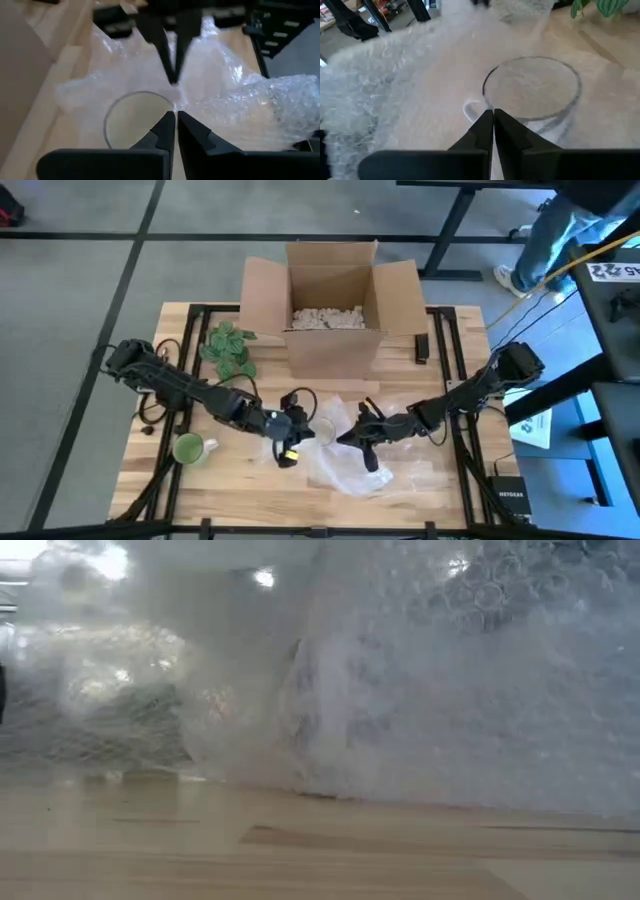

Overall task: Wrap mug
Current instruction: Wrap the blue mug in bubble wrap

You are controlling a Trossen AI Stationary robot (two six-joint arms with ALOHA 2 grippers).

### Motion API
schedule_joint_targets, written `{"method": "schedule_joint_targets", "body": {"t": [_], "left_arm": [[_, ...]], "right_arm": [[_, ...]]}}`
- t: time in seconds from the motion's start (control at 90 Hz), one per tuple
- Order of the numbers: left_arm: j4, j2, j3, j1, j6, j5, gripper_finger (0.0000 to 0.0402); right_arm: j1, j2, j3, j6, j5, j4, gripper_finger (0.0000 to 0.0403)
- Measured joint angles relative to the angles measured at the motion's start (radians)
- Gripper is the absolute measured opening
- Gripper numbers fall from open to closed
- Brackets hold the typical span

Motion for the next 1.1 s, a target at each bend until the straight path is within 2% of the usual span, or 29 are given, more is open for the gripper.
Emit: {"method": "schedule_joint_targets", "body": {"t": [0.322,0.5,0.622,0.744,0.9,1.1], "left_arm": [[-0.005,0.000,-0.003,0.072,0.003,0.000,0.0000],[-0.020,0.013,-0.023,0.079,-0.012,-0.001,0.0000],[-0.022,0.036,-0.023,0.078,-0.014,0.001,0.0000],[-0.020,0.043,-0.025,0.077,-0.029,0.002,0.0000],[-0.007,0.043,-0.025,0.077,-0.044,0.001,0.0000],[-0.013,0.058,-0.025,0.079,-0.060,-0.002,0.0000]], "right_arm": [[0.001,0.012,0.123,-0.162,0.023,0.020,0.0000],[0.008,0.012,0.215,-0.242,0.135,-0.114,0.0000],[0.007,0.011,0.285,-0.236,0.089,-0.257,0.0000],[0.008,0.011,0.328,-0.181,0.089,-0.434,0.0000],[0.007,0.011,0.340,-0.153,0.070,-0.471,0.0000],[0.021,0.009,0.341,-0.187,0.170,-0.445,0.0000]]}}
